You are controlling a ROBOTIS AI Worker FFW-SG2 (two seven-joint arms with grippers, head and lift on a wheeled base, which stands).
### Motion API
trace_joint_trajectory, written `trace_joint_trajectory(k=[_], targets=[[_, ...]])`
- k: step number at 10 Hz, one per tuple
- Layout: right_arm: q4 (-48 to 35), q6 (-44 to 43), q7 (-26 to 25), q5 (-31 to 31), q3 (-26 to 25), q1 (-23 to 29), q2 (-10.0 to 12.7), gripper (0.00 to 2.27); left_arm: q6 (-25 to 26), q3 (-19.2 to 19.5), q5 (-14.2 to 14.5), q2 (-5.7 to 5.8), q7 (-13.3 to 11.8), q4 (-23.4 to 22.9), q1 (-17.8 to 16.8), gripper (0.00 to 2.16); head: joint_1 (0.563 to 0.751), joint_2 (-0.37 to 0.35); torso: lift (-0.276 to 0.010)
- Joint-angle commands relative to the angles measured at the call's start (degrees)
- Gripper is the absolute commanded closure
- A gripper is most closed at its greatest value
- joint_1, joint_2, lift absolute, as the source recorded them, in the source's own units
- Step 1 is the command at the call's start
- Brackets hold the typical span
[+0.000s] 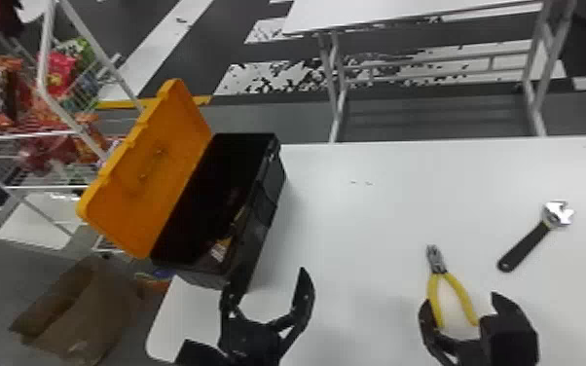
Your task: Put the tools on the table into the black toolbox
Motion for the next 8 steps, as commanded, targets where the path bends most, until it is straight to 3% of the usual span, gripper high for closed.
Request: trace_joint_trajectory(k=[1, 8], targets=[[1.5, 0.7, 0.0, 0.0, 0.3, -1.4, 0.5, 0.12, 0.7, -0.2, 0.0, 0.16, 0.0, 0.2, -0.3, 0.09, 0.695, 0.350, -0.075], [6.1, 1.2, 0.0, -0.5, 0.2, -4.5, 0.6, 0.12, 2.8, -1.4, 0.0, 1.12, -0.3, 0.3, -0.9, 0.09, 0.695, 0.350, -0.075]])
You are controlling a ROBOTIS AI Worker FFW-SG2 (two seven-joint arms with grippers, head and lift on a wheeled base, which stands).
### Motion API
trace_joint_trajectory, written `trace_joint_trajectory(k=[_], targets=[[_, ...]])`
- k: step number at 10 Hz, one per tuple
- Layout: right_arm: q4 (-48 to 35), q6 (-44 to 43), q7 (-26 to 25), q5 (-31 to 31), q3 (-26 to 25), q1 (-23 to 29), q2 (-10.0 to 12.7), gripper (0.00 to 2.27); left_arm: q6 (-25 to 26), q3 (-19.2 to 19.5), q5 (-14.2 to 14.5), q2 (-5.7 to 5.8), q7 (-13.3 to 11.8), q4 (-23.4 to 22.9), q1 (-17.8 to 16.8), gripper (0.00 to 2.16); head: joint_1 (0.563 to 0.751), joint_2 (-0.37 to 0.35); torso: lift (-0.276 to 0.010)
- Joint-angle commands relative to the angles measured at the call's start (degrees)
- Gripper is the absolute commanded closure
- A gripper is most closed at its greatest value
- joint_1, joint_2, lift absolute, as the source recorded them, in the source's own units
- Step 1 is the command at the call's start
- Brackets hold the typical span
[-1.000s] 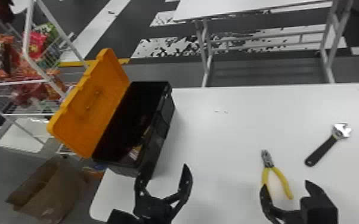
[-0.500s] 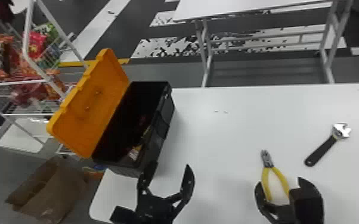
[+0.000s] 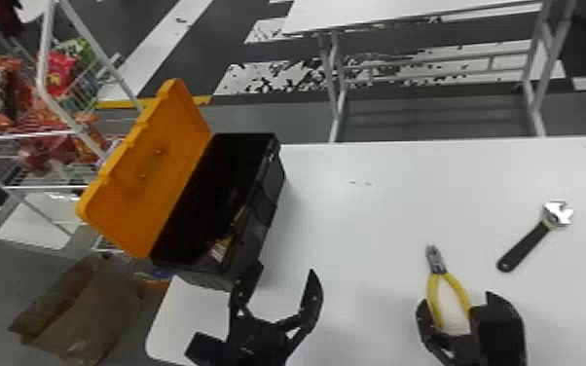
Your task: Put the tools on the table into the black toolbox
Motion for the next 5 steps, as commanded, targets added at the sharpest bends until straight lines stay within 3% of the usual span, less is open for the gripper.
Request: trace_joint_trajectory(k=[1, 2, 4, 5], targets=[[0.9, 0.3, -0.1, -0.1, 0.0, -0.5, 0.1, 0.12, 0.1, -0.1, 0.0, 0.13, 0.0, 0.0, -0.1, 0.09, 0.695, 0.350, -0.075], [1.1, 0.3, 0.0, -0.1, 0.0, -0.6, 0.1, 0.13, 0.1, -0.1, 0.0, 0.13, 0.0, 0.0, -0.1, 0.09, 0.695, 0.350, -0.075], [1.1, 0.1, 0.1, -0.1, 0.0, -0.6, 0.1, 0.53, 0.3, -0.2, 0.0, 0.22, 0.0, 0.0, -0.2, 0.09, 0.695, 0.350, -0.075], [1.1, 0.3, 0.1, 0.0, 0.0, -0.6, 0.1, 1.05, 0.3, -0.2, 0.0, 0.22, 0.0, 0.1, -0.3, 0.09, 0.695, 0.350, -0.075]])
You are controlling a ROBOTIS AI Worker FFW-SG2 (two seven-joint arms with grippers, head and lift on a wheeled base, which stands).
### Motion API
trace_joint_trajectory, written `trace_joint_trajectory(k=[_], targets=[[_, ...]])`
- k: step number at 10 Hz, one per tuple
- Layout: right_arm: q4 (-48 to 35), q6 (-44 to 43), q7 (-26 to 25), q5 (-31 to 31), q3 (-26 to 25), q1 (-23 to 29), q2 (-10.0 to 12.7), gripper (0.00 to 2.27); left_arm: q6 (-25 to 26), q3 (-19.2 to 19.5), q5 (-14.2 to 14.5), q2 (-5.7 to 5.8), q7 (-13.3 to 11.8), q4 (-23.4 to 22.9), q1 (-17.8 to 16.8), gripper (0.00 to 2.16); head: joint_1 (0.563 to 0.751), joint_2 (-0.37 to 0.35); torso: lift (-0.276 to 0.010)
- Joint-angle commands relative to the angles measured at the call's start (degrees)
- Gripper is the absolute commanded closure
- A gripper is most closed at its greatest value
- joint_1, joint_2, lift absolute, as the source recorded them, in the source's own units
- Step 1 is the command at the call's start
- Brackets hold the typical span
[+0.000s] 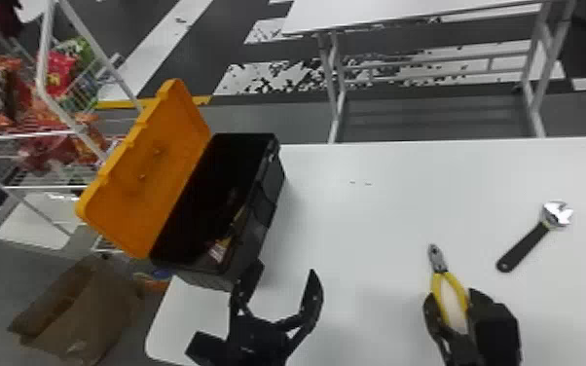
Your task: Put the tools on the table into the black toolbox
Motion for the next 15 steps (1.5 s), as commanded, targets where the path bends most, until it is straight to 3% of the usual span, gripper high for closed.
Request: trace_joint_trajectory(k=[1, 2, 10, 12, 15], targets=[[0.0, 0.4, 0.0, 0.0, -0.1, 0.0, 0.0, 1.68, 0.0, 0.0, 0.0, 0.03, 0.0, 0.1, -0.1, 0.09, 0.695, 0.350, -0.075], [0.0, 0.3, 0.2, -0.1, -0.3, 0.0, 0.0, 1.98, -0.2, 0.0, 0.0, 0.12, 0.0, 0.1, -0.1, 0.09, 0.695, 0.350, -0.075], [-5.4, -3.1, 0.3, 1.6, -0.1, 3.7, 0.0, 2.05, 0.0, 0.0, 1.0, 0.55, -0.9, -1.7, 0.6, 0.09, 0.695, 0.350, -0.075], [-6.6, -5.7, 0.3, 3.7, 0.5, 5.3, 0.0, 2.06, 3.7, 0.3, 3.5, 0.99, -3.6, -4.6, 1.4, 0.09, 0.695, 0.350, -0.075], [-8.7, -11.3, 0.3, 6.3, 1.0, 8.1, 0.0, 2.10, 15.1, 0.7, 8.5, 1.35, -9.8, -9.0, 2.0, 0.09, 0.695, 0.350, -0.075]])
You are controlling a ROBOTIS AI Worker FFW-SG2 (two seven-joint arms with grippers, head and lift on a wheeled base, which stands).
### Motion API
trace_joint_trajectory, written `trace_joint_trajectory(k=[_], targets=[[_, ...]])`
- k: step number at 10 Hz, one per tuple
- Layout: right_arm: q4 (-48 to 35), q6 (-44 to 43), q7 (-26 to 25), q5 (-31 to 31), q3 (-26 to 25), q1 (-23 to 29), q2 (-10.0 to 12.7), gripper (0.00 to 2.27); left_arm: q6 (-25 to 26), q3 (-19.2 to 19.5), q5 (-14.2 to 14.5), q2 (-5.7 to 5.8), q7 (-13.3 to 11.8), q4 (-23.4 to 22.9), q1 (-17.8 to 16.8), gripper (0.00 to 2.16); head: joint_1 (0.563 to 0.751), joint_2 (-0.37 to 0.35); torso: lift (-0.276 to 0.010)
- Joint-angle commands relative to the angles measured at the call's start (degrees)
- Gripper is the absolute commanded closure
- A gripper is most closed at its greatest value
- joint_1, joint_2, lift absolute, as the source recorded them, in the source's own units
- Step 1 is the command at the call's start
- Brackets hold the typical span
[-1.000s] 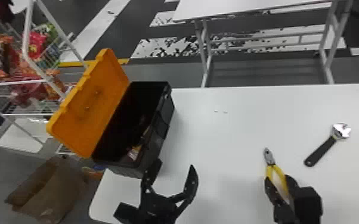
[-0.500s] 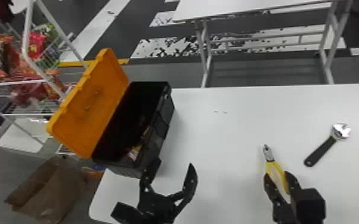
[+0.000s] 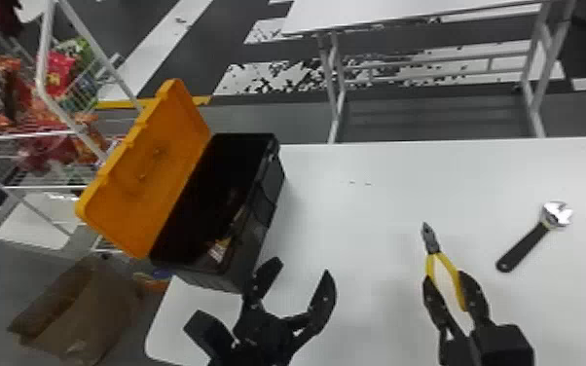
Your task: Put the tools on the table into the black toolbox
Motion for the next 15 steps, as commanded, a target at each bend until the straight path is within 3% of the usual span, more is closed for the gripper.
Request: trace_joint_trajectory(k=[1, 4, 5, 7, 11, 13, 15], targets=[[-1.1, -2.8, 0.0, 1.2, 0.4, 1.4, -0.4, 2.10, 5.9, 0.4, 3.3, 0.09, -2.3, -2.1, 0.2, 0.09, 0.695, 0.347, -0.075], [-2.6, -8.2, 0.3, 4.4, 1.7, 3.7, -1.9, 2.10, 15.4, 1.4, 7.3, 0.27, -7.3, -5.4, -0.1, 0.09, 0.695, 0.333, -0.075], [-2.8, -9.1, 0.5, 5.5, 2.1, 4.2, -2.0, 2.10, 19.8, 2.2, 9.5, 0.18, -9.1, -6.1, -0.8, 0.09, 0.695, 0.336, -0.075], [-2.7, -10.1, 0.5, 5.5, 2.9, 4.6, -2.7, 2.10, 30.4, 5.8, 17.3, -0.35, -13.4, -6.1, -2.4, 0.09, 0.695, 0.339, -0.075], [-2.7, -12.1, 0.9, 6.7, 5.1, 5.4, -4.4, 2.10, 46.4, 10.7, 24.4, -0.79, -20.6, -6.6, -4.1, 0.09, 0.695, 0.350, -0.075], [-2.7, -12.1, 1.2, 7.0, 6.7, 5.4, -4.9, 2.10, 50.1, 12.0, 27.7, -1.49, -23.3, -6.5, -4.7, 0.10, 0.695, 0.350, -0.075], [-2.7, -12.1, 1.2, 7.6, 7.9, 5.7, -5.7, 2.10, 52.4, 12.1, 28.5, -1.93, -24.3, -6.6, -5.6, 0.10, 0.695, 0.350, -0.075]])
